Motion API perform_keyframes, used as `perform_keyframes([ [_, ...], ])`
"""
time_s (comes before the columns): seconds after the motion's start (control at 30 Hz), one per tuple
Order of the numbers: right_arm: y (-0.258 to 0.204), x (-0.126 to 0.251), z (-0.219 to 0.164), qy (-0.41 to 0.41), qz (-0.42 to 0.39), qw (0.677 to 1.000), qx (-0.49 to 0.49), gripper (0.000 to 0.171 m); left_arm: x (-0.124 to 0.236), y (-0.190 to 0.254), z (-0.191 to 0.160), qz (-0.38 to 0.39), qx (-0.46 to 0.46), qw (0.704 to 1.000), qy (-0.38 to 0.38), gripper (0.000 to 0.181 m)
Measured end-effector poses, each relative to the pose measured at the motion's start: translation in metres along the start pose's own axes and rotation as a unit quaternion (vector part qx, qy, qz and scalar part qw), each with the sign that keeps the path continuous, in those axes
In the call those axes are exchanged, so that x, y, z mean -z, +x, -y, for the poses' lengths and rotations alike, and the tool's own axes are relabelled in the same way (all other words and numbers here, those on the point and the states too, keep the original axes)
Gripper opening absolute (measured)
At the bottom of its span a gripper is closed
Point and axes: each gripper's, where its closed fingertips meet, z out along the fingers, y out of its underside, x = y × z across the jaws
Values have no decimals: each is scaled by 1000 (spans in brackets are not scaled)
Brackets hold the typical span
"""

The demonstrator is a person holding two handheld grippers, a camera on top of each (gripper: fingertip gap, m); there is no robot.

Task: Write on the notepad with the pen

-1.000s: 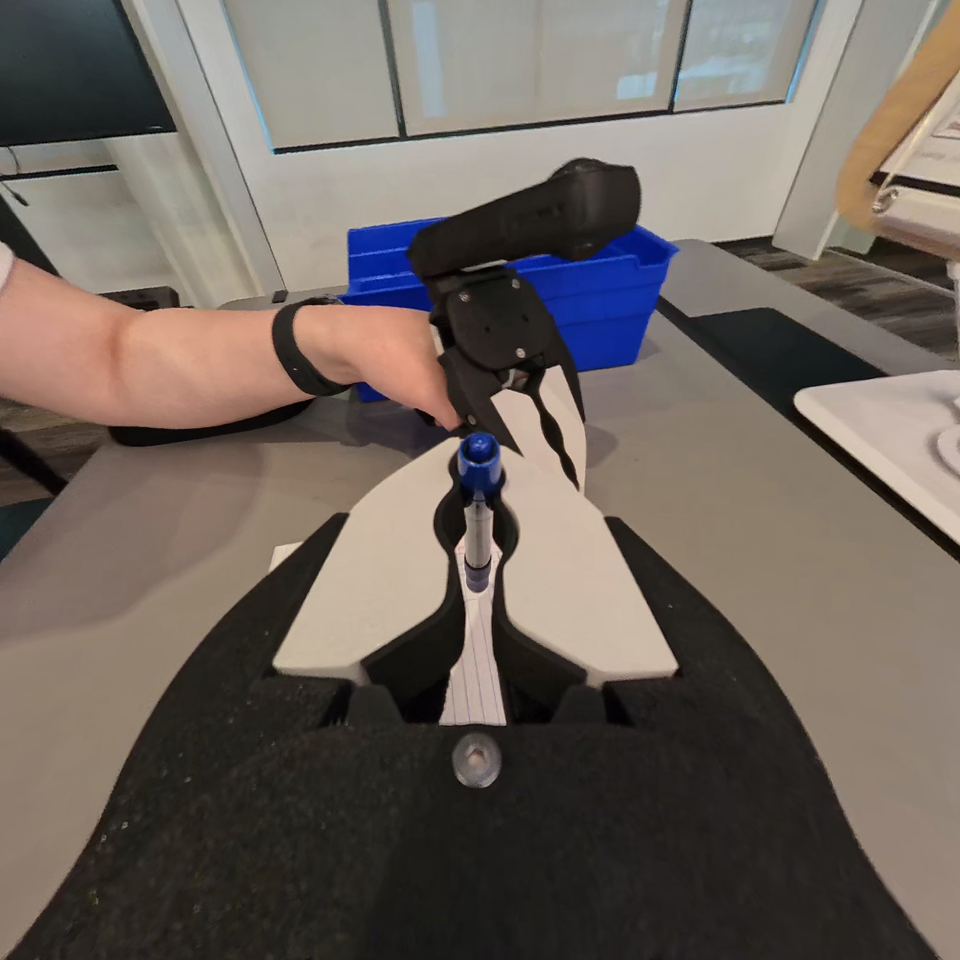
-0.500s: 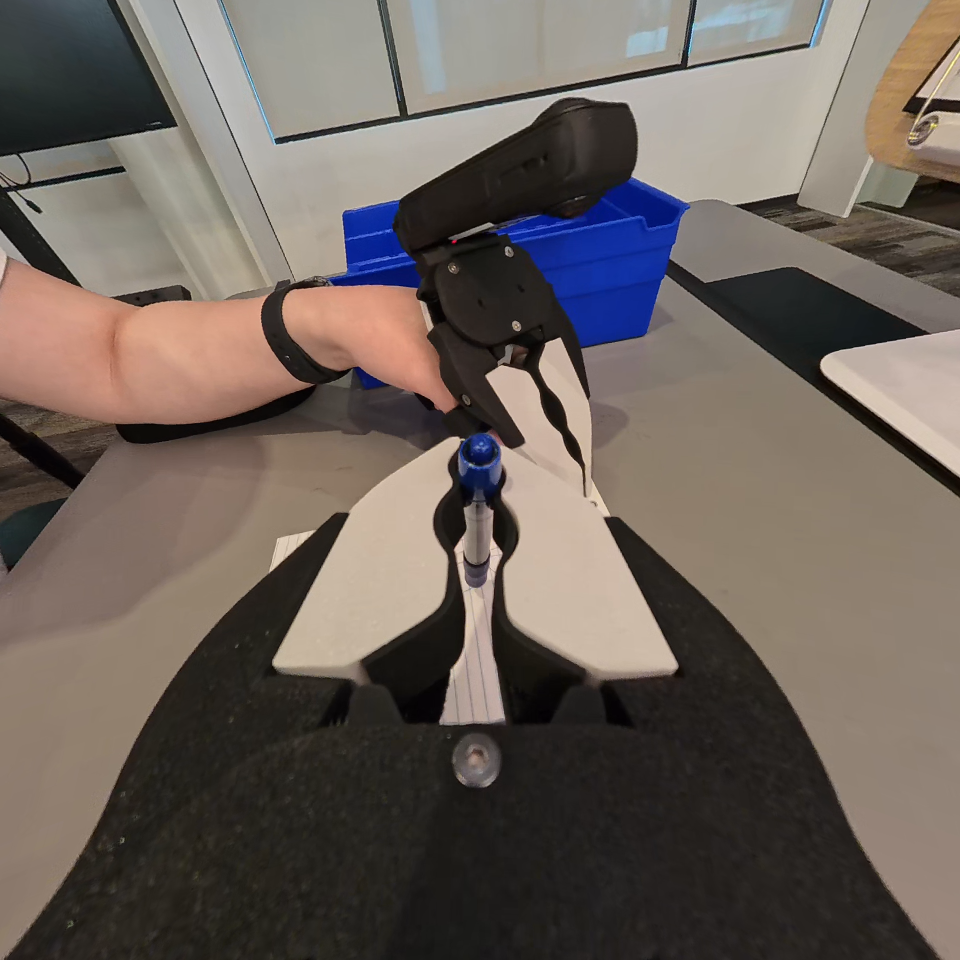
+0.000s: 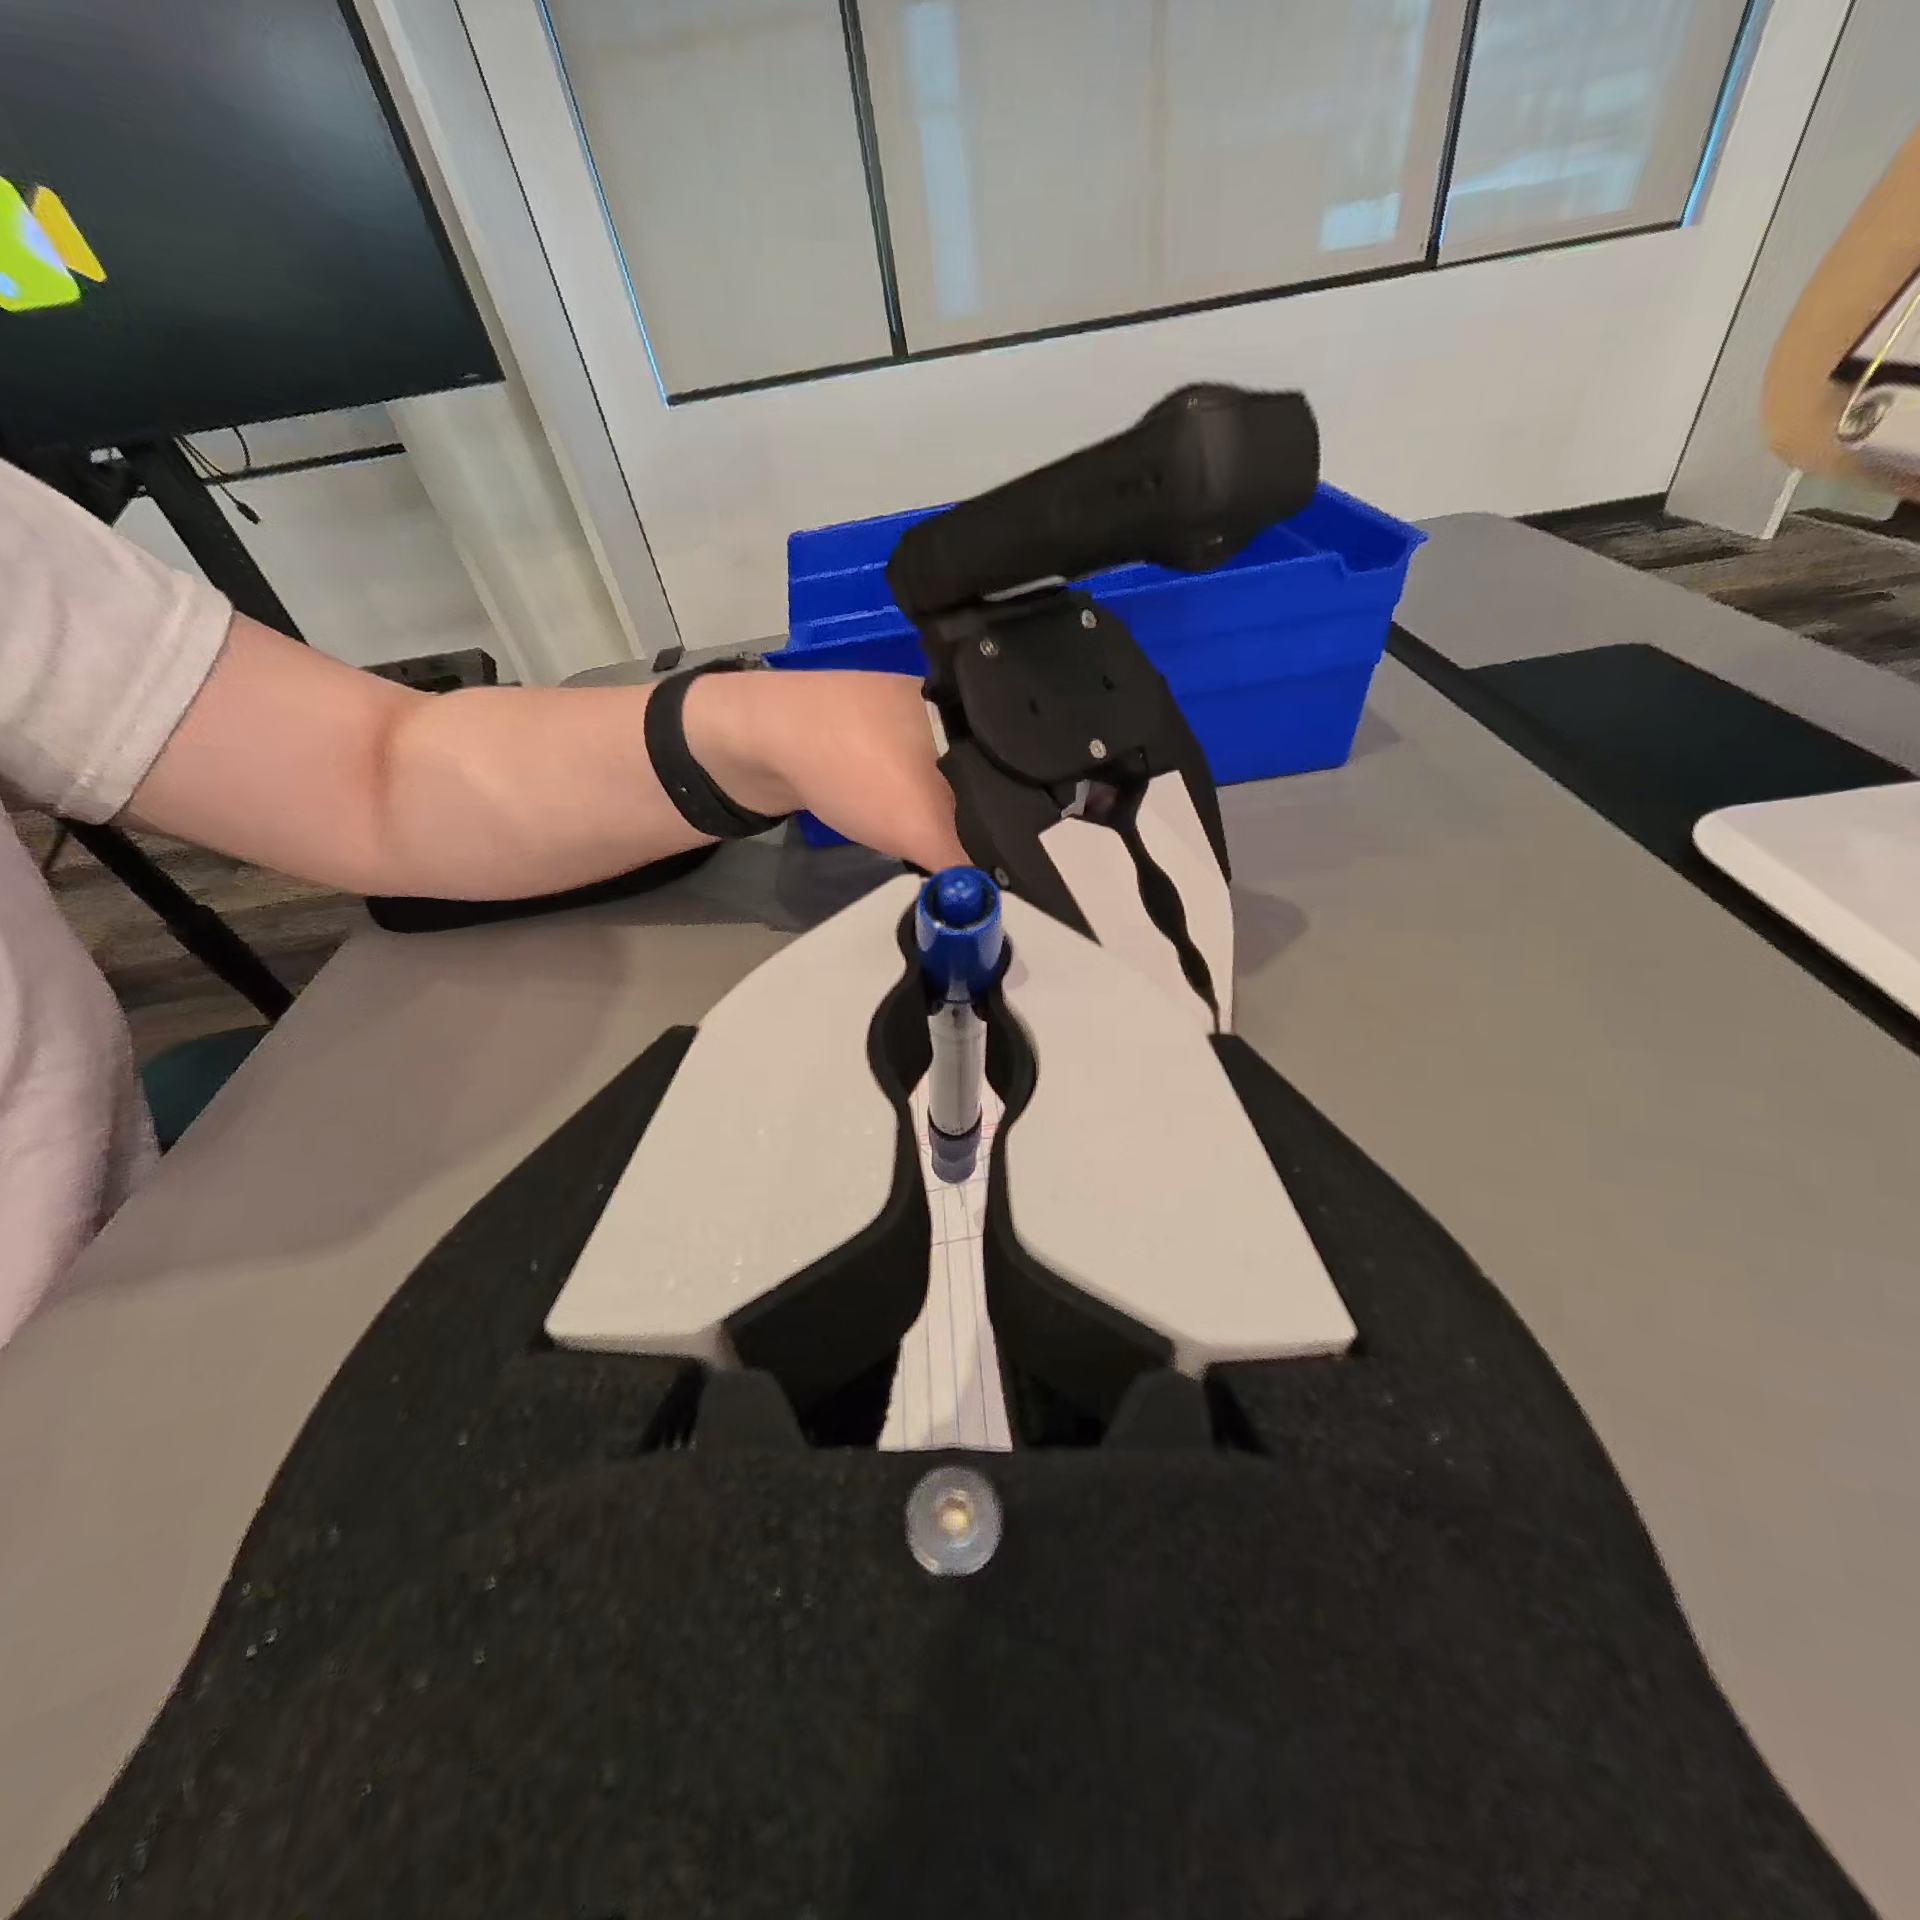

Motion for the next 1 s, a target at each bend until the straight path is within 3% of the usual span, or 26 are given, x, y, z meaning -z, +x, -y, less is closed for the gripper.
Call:
perform_keyframes([
  [0.17,1,-7,-15,-43,-5,999,6,5,0,0,0,0,0,1000,0,0],
  [1.0,6,-3,-24,-68,-5,998,-2,5,0,0,0,0,0,1000,0,0],
])
